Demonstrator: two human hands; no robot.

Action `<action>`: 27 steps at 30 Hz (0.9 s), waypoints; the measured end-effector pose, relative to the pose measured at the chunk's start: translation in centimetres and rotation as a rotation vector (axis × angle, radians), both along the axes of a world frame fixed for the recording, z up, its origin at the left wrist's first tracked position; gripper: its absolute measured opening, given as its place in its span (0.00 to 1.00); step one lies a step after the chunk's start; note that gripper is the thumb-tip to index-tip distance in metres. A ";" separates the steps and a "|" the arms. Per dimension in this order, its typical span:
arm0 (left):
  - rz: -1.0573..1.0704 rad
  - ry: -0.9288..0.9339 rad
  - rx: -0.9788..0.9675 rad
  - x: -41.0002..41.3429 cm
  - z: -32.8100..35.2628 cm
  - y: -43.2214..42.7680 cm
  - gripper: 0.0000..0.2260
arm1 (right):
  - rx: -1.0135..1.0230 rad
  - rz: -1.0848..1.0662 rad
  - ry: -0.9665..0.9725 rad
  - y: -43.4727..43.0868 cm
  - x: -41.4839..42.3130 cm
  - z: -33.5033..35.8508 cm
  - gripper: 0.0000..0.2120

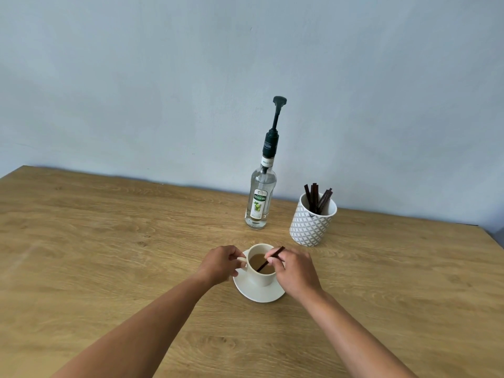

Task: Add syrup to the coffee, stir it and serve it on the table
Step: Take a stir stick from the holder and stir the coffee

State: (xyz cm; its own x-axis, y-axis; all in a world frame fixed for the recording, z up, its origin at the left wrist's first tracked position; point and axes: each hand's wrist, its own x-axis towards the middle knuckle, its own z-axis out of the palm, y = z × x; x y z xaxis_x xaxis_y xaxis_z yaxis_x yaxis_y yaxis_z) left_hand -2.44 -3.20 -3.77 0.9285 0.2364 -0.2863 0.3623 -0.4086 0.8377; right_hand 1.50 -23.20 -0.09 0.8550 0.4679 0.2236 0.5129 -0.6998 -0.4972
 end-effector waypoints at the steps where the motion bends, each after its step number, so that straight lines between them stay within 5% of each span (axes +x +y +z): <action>1: -0.002 0.001 0.002 0.0 0.0 0.0 0.03 | -0.003 0.008 0.006 0.2 -0.1 -0.1 0.07; 10: 0.003 -0.001 -0.013 0.0 -0.1 0.0 0.04 | -0.228 -0.070 -0.116 -0.5 0.3 0.4 0.09; 27: -0.002 0.006 0.004 0.0 0.0 0.0 0.04 | -0.215 -0.051 -0.107 0.1 -0.2 0.5 0.08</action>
State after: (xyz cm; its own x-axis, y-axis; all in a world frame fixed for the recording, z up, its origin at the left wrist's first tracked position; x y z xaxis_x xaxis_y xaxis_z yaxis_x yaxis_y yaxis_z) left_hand -2.43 -3.20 -3.75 0.9273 0.2361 -0.2904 0.3662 -0.4128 0.8339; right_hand 1.31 -23.11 0.39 0.8554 0.4715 0.2143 0.5162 -0.8098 -0.2789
